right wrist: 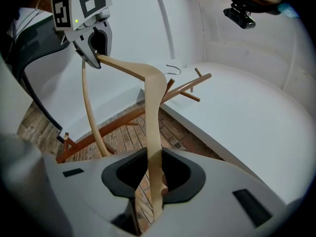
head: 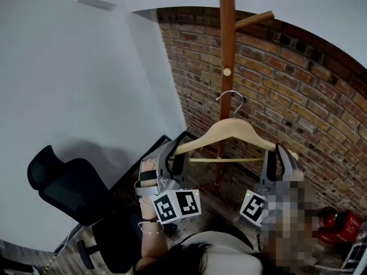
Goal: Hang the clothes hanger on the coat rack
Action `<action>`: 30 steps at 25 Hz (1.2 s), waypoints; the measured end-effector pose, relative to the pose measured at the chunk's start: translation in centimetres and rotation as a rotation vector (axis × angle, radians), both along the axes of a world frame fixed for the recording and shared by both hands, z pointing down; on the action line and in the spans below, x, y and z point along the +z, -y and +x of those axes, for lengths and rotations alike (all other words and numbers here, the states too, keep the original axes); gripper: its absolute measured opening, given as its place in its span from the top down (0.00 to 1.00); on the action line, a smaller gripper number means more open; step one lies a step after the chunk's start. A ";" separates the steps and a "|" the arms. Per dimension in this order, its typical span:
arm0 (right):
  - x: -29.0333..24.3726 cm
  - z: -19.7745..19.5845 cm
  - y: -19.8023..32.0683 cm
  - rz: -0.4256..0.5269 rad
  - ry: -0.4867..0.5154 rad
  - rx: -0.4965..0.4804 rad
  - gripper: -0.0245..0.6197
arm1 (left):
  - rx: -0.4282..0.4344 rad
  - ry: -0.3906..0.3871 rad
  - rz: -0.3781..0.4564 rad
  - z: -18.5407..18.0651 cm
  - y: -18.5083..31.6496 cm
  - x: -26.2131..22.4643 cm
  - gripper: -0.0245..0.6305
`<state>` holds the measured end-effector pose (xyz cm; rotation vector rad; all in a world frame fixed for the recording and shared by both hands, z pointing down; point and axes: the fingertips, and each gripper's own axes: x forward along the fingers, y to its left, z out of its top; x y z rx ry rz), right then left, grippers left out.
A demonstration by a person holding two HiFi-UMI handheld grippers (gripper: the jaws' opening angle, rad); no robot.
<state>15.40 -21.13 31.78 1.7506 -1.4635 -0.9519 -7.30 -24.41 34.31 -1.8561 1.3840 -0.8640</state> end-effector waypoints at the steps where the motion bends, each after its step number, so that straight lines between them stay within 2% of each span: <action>1: -0.1 0.0 0.3 0.001 -0.002 -0.001 0.80 | -0.001 0.000 0.000 0.0 0.2 -0.1 0.80; 30: -1.8 0.6 5.5 0.025 0.004 -0.049 0.80 | -0.049 0.002 0.014 0.5 4.8 -1.6 0.80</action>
